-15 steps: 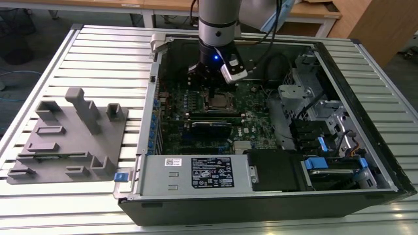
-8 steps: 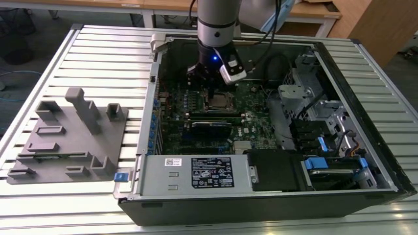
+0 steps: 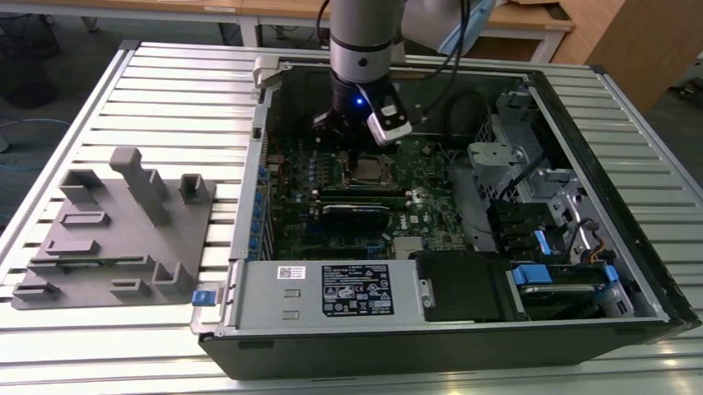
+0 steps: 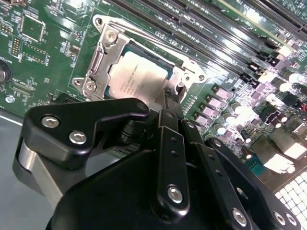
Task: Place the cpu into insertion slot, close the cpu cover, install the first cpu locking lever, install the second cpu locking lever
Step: 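Close the cpu cover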
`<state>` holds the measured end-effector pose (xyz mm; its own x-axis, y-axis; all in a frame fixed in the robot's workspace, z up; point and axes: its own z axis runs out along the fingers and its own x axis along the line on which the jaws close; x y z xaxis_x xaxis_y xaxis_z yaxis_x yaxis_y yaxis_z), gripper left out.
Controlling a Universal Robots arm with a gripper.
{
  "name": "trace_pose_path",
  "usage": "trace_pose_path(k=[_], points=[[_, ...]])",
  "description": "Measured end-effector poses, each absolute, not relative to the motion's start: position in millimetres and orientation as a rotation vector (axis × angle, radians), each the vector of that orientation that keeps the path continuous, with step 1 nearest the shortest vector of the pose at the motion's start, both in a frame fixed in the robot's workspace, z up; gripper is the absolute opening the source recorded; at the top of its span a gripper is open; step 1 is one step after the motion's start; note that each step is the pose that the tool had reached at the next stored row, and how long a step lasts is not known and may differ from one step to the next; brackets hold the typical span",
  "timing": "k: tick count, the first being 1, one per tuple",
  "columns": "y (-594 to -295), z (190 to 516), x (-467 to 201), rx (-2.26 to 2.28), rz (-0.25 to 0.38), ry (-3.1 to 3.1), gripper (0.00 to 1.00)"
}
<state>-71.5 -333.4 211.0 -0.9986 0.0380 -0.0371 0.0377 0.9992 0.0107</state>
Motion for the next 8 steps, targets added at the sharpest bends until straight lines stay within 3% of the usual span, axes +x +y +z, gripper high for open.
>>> trace_pose_path(k=[8], points=[[-333.3, 205.1, -74.2, 0.058, 0.015, 3.104, 0.11]])
